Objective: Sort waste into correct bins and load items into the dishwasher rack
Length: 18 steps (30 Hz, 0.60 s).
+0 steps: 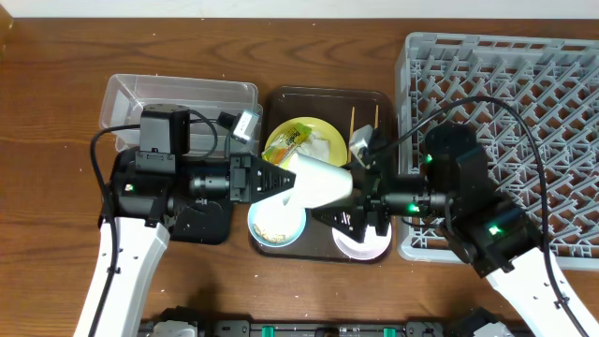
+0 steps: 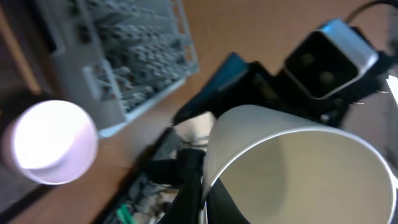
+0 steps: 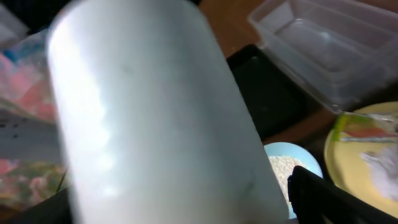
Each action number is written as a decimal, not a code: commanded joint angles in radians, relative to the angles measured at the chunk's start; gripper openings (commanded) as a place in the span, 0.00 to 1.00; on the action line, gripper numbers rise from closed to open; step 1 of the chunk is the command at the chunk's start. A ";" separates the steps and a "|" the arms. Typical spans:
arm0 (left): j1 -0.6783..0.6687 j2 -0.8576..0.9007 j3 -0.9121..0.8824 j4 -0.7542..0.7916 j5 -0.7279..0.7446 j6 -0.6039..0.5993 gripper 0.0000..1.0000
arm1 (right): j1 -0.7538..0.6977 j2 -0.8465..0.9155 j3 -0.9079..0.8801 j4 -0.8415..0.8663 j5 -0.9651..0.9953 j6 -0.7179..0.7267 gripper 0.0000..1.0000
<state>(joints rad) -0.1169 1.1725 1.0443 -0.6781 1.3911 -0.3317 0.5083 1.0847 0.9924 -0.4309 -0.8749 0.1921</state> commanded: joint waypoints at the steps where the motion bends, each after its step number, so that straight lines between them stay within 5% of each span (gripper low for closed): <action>1: 0.005 -0.005 0.008 0.001 0.150 0.024 0.06 | 0.005 -0.001 0.003 0.032 -0.015 -0.021 0.85; 18: 0.004 -0.005 0.007 0.002 0.136 0.033 0.06 | -0.083 -0.050 0.003 0.147 -0.156 0.024 0.85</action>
<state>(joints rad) -0.1120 1.1725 1.0443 -0.6769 1.4940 -0.3222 0.4465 1.0531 0.9920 -0.2913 -1.0035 0.1963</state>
